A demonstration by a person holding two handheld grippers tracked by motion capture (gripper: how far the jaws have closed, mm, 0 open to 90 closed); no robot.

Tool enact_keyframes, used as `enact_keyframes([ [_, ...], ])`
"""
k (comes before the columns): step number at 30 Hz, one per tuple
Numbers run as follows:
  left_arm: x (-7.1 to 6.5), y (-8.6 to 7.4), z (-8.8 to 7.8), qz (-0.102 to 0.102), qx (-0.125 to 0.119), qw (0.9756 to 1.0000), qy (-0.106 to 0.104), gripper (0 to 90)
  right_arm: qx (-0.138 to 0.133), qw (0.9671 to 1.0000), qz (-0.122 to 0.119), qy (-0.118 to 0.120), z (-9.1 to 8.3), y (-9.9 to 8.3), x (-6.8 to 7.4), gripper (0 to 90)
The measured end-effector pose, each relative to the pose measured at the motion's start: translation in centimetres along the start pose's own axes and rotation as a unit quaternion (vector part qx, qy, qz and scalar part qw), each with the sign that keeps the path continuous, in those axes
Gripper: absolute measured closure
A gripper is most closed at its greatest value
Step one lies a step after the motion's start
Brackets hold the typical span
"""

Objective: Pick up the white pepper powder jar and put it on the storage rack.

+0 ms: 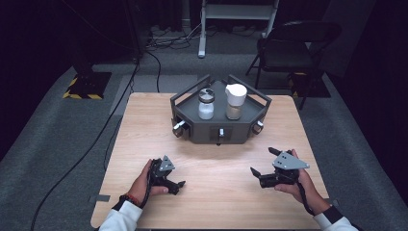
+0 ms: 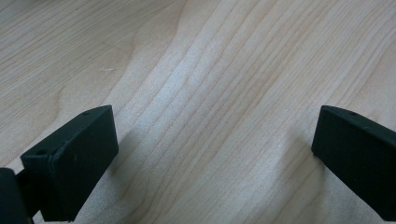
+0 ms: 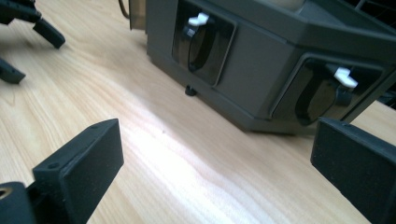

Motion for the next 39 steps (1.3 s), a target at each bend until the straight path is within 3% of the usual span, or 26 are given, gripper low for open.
enact_keyframes([
  [14, 0.0, 0.0, 0.0, 0.000, 0.000, 1.0000, 0.000, 0.1, 0.045, 0.9989, -0.003, 0.008, 1.1, -1.7, 0.2, 1.9],
  [23, 0.0, 0.0, 0.0, 0.000, 0.000, 1.0000, 0.000, 0.1, 0.078, 0.9961, -0.039, 0.001, 2.1, -2.8, 0.8, 1.9],
  [39, 0.0, 0.0, 0.0, 0.000, 0.000, 1.0000, 0.000, 0.1, 0.098, 0.9947, -0.024, 0.018, 2.7, -3.5, 0.4, 2.1],
])
Point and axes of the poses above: each handheld gripper's, and its own axes: z roughly forward along the jaws, y roughly out of its top, x roughly to its left, the point moved 8 cm from there along z, roughly forward along the jaws, and after that the axes turned 4 degrees about y, right-handed, at the moved point
